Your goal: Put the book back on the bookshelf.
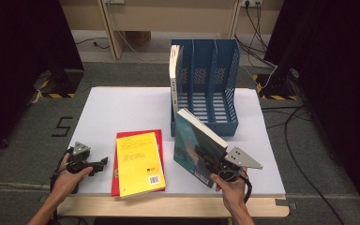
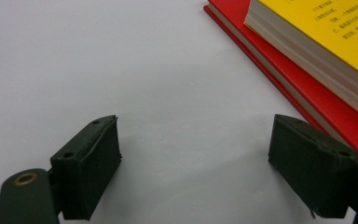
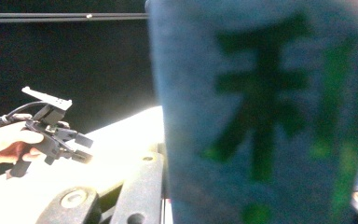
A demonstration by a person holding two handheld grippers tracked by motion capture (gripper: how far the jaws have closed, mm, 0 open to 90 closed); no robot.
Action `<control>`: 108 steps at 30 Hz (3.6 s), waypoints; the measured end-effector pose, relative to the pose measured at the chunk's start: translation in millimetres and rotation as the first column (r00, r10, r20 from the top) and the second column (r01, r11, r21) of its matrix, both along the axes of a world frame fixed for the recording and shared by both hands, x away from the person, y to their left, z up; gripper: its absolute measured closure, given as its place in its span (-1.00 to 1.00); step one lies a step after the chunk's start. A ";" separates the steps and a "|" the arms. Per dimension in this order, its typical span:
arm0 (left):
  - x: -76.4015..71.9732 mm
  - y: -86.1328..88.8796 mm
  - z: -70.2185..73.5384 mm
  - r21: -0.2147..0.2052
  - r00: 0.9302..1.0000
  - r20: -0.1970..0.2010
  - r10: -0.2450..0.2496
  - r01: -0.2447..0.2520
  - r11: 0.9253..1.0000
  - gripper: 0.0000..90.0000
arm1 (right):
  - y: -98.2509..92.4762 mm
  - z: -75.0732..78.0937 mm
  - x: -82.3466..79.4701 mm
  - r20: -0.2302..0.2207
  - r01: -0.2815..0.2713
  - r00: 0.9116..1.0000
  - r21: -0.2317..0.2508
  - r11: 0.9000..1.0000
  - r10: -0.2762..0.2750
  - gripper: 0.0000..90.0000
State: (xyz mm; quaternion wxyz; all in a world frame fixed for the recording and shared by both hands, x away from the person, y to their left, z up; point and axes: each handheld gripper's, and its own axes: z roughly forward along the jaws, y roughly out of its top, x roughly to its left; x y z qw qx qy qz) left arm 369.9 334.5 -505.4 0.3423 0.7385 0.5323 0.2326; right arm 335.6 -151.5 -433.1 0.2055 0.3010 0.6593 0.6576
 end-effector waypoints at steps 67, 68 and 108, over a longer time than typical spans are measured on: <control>-0.2 0.0 0.1 0.000 1.000 -0.002 -0.002 0.002 1.000 -0.66 | -15.6 106.4 118.9 0.030 0.355 0.933 0.068 0.932 -0.358 0.65; -0.2 0.0 0.1 0.000 1.000 -0.002 -0.002 0.002 1.000 -0.66 | -15.2 106.1 121.1 0.028 0.360 0.932 0.067 0.930 -0.363 0.65; -0.2 0.1 0.0 -0.001 1.000 -0.003 -0.004 0.004 1.000 -0.66 | 22.0 73.4 218.8 -0.025 0.517 0.856 0.065 0.854 -0.516 0.64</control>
